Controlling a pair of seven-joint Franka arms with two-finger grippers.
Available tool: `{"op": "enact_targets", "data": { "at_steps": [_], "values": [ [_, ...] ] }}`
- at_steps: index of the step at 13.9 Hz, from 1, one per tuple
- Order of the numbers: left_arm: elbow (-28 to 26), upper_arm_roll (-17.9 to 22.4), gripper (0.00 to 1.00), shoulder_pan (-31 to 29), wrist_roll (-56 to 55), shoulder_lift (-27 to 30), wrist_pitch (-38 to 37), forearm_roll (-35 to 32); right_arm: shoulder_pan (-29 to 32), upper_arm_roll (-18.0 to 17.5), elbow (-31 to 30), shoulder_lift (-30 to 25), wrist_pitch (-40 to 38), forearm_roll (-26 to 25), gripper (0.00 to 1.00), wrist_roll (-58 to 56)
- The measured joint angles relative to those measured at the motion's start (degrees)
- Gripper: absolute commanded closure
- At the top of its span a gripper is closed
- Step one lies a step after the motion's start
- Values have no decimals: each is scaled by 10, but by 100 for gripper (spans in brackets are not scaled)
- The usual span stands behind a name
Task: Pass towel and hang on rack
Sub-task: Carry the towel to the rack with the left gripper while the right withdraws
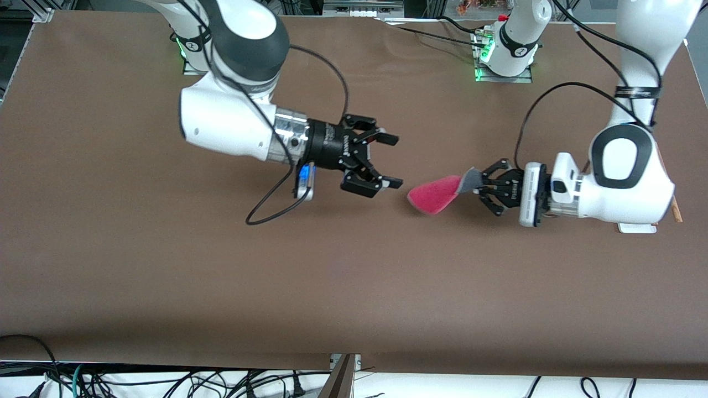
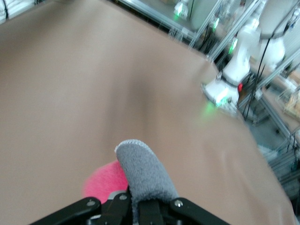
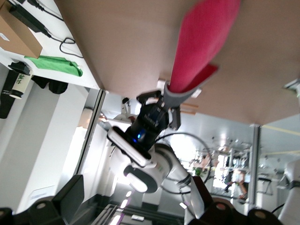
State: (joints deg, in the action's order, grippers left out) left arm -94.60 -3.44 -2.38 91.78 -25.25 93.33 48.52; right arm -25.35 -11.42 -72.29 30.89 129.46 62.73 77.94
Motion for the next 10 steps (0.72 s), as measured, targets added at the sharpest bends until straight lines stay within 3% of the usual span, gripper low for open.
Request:
{"op": "enact_targets", "data": {
  "at_steps": [4,10],
  "values": [
    [63,3,100,-63,1,0,-44,-177,43,0,2,0,-97,-128,0,-57],
    [76,8,100,-206,19,-3,-56,-381,64,25,-8,-43,-242,-322,0,-149]
  ]
}}
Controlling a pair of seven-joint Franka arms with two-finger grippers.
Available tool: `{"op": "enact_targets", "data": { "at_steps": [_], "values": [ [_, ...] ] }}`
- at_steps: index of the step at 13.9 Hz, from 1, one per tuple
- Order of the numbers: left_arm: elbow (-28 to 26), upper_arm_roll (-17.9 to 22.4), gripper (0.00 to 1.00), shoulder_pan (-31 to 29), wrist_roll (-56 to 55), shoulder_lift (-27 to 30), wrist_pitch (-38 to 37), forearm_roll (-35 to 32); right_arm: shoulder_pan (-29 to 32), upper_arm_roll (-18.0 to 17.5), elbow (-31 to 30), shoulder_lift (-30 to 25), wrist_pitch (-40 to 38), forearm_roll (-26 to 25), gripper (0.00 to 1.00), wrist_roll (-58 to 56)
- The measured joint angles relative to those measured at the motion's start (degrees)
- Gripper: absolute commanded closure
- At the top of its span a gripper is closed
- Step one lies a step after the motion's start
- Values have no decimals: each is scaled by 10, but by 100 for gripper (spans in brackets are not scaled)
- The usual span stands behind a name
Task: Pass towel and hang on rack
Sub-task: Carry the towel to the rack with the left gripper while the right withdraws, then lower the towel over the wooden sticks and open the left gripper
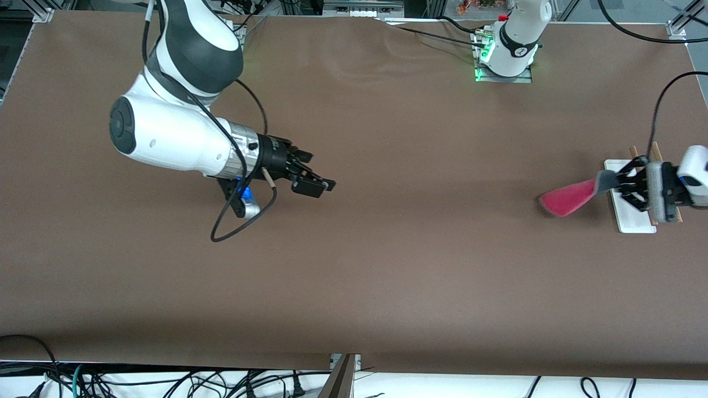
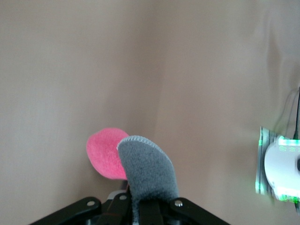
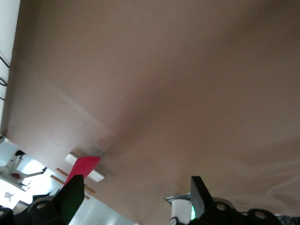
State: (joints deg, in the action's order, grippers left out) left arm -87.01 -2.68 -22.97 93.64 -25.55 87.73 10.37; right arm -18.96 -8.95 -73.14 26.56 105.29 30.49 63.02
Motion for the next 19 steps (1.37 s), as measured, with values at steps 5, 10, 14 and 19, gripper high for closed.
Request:
{"op": "enact_targets", "data": {
  "at_steps": [5,10,14,19],
  "values": [
    [26,0,100,-63,23,-3,0,-78,32,22,-123,-113,-58,-150,0,-248],
    [59,16,100,-89,35,-24,4,-108,69,76,-184,-176,-97,-235,0,-489],
    [92,38,100,-90,38,-38,9,-124,76,126,-204,-193,-102,-250,0,-580],
    [98,59,100,-103,51,-75,68,-124,68,124,-204,-200,-109,-292,0,-584]
  ]
}}
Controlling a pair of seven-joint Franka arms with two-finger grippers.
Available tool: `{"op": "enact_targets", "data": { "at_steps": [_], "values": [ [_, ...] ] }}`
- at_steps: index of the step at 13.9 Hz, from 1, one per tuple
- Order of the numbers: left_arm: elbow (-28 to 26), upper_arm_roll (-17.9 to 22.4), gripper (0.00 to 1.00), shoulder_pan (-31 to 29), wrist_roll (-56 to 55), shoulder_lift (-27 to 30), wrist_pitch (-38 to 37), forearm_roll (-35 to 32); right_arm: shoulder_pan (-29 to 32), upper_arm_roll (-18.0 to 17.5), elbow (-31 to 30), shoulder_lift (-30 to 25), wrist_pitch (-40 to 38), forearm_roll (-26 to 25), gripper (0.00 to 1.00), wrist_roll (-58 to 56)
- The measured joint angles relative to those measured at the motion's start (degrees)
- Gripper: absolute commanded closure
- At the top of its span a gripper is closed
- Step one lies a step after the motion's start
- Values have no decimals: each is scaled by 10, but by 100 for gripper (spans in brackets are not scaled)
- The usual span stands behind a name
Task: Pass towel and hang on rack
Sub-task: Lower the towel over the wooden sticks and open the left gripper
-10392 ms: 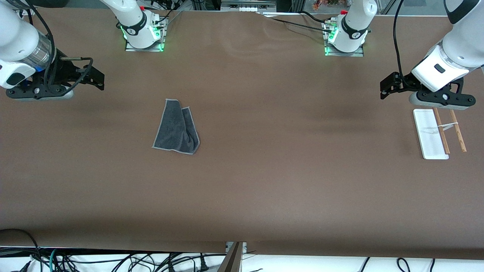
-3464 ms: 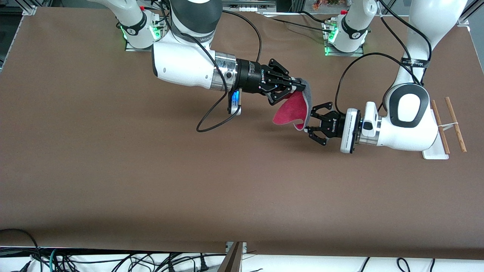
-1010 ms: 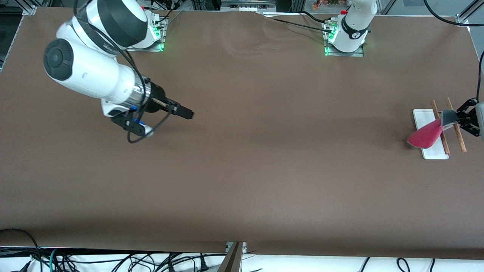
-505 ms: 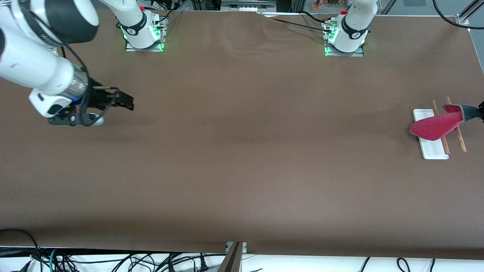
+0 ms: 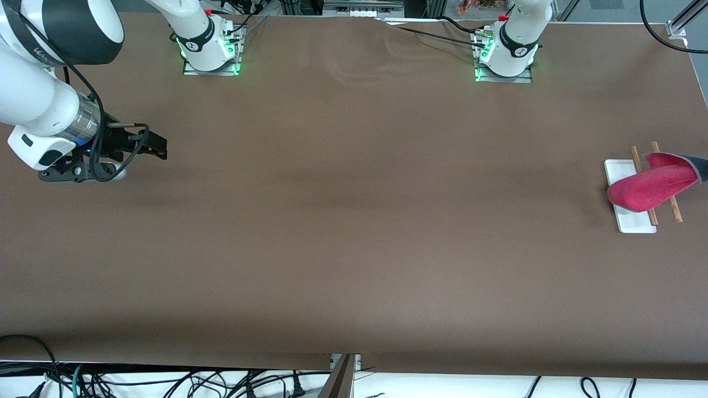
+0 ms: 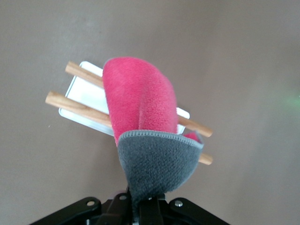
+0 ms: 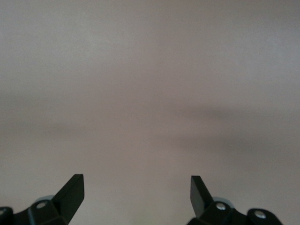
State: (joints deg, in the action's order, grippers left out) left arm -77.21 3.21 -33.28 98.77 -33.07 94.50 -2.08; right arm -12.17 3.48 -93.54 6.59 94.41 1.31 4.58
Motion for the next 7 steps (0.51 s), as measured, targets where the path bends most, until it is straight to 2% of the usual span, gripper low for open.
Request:
{"op": "enact_targets", "data": {
  "at_steps": [6,7],
  "values": [
    [3,2,100,-18,3,-43,37,0,1,0,4,-2,0,-4,0,2],
    [3,2,97,-19,3,-47,40,0,1,1,6,-2,0,-7,0,2]
  ]
}}
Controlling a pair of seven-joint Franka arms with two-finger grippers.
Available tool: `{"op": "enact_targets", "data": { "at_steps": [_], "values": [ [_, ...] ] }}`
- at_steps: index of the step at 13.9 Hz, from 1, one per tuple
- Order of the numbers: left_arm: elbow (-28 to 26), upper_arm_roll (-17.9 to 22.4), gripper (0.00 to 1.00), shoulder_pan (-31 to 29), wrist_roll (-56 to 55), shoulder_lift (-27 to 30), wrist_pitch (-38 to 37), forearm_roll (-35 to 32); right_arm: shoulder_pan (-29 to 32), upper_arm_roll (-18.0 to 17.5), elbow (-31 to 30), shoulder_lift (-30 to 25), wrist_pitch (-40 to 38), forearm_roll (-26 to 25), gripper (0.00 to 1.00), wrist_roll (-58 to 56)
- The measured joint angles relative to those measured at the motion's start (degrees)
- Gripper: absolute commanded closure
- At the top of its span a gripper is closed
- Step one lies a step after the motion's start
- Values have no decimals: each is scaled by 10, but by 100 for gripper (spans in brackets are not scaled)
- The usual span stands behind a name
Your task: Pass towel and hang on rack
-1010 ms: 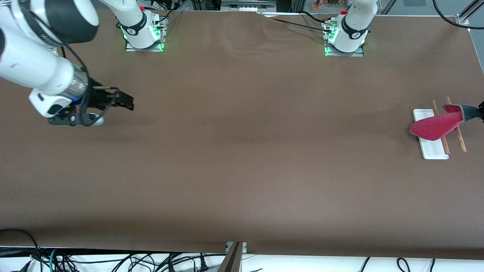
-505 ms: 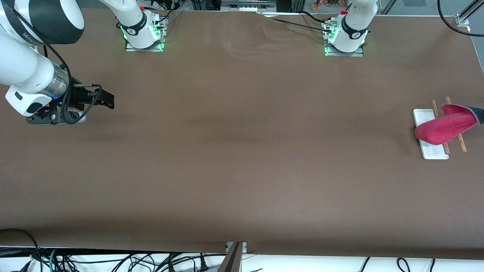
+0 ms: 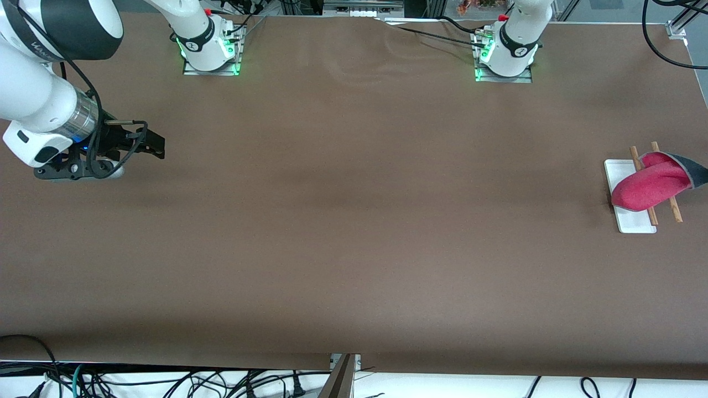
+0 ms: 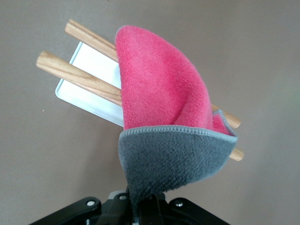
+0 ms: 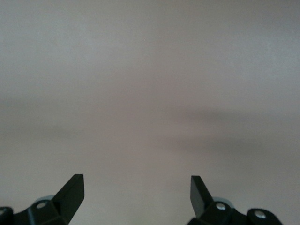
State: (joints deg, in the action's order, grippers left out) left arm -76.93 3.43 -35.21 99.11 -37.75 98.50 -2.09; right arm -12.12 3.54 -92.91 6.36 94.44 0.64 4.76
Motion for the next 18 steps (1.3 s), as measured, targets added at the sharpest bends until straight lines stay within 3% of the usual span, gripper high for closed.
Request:
{"op": "enact_targets", "data": {
  "at_steps": [1,2,13,18],
  "values": [
    [0,0,28,0,1,-2,4,0,0,0,4,0,0,-9,0,0],
    [0,0,0,0,1,-4,4,0,-1,-1,9,1,0,-18,0,0],
    [21,-3,0,2,2,-6,13,0,-1,-4,23,6,-8,-24,0,0],
    [34,-7,0,27,-39,56,-11,0,-1,-4,24,6,-8,-24,0,0]
  ]
}}
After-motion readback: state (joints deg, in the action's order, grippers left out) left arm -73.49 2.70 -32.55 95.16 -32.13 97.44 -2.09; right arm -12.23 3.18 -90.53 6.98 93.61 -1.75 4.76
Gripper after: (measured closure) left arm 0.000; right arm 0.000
